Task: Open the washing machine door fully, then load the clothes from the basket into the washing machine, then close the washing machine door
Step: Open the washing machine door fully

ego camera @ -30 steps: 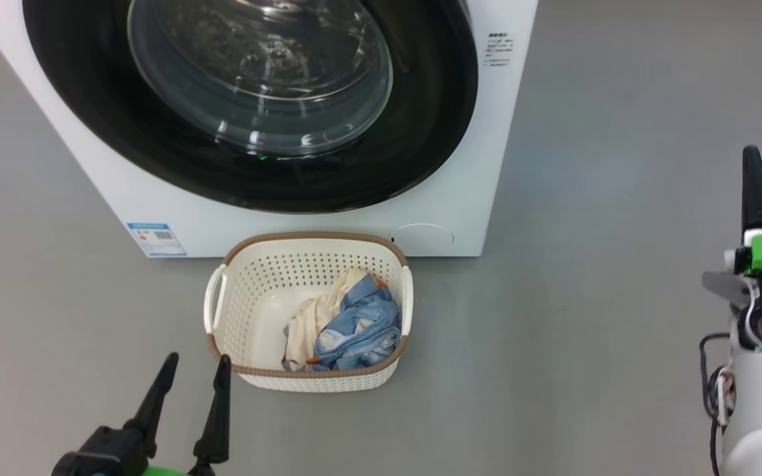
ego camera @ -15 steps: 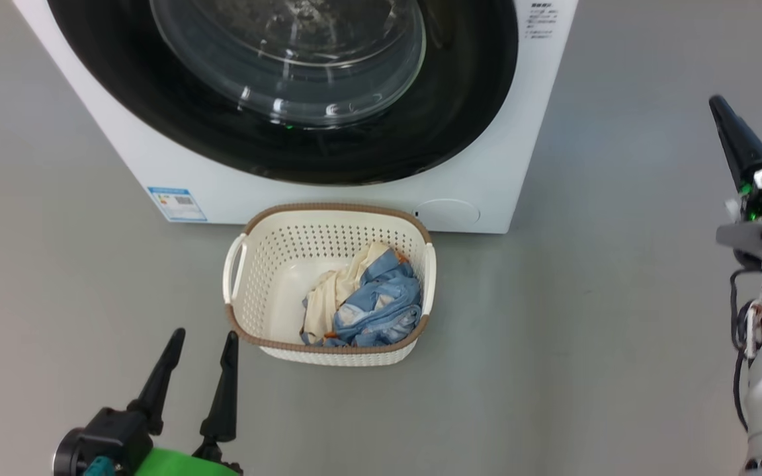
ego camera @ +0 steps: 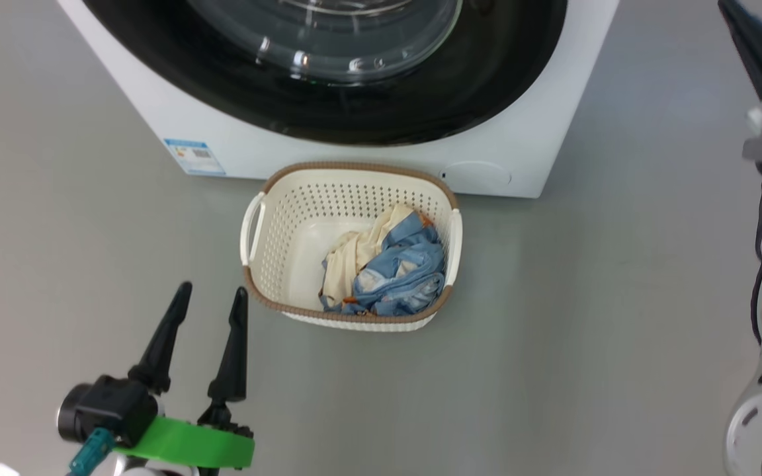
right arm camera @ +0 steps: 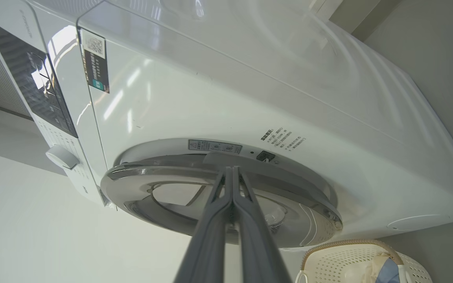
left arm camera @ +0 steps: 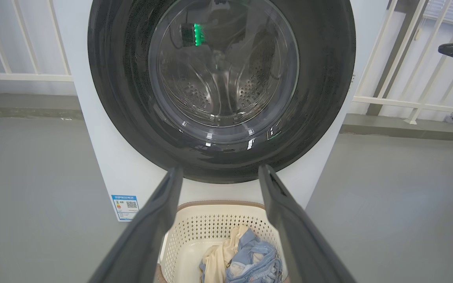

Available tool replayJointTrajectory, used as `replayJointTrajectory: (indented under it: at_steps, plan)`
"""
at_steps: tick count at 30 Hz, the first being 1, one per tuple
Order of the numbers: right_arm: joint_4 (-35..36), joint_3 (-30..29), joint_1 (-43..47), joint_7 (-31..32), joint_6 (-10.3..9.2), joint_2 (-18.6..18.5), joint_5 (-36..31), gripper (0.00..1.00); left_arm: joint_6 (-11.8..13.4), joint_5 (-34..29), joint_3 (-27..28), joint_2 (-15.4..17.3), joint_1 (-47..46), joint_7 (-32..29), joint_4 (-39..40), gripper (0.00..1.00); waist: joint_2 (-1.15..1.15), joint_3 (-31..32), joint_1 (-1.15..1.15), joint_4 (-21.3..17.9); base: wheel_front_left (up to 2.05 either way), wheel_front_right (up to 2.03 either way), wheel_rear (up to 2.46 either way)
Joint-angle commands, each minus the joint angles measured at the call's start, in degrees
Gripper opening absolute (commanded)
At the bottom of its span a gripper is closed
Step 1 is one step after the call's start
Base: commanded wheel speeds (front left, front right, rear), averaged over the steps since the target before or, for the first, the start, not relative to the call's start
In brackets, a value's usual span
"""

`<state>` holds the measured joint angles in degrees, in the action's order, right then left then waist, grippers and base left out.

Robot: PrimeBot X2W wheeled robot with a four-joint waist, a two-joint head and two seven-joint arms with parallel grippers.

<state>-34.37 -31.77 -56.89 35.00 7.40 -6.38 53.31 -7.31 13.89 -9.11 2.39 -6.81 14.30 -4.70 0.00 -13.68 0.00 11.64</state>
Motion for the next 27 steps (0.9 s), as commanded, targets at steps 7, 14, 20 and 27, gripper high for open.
replayJointTrajectory:
  at_steps: [7,14,20,27]
  plan:
    - [0.2,-3.4,-10.7,3.3,0.09,1.9,-6.9,0.00,-0.2,2.1,0.8,0.5,-4.2,0.7,5.0,1.00,0.00,-5.5,0.00,3.1,0.00,0.00,0.00]
    - [-0.1,-5.9,-16.6,5.0,0.09,2.9,-11.7,0.00,-0.2,3.3,-0.1,0.5,-6.0,0.7,6.0,1.00,0.00,-8.5,0.00,4.5,0.00,0.00,0.00]
    - [-0.8,-7.8,-20.9,5.4,0.09,3.3,-15.5,0.00,-0.2,4.5,-1.1,0.5,-7.3,0.7,6.2,1.00,0.00,-10.7,0.00,5.7,0.00,0.00,0.00]
    - [-2.2,-7.8,-24.6,5.8,0.09,3.5,-18.6,0.00,-0.2,6.1,-2.2,0.5,-8.3,0.7,6.5,1.00,0.00,-13.1,0.00,7.1,0.00,0.00,0.00]
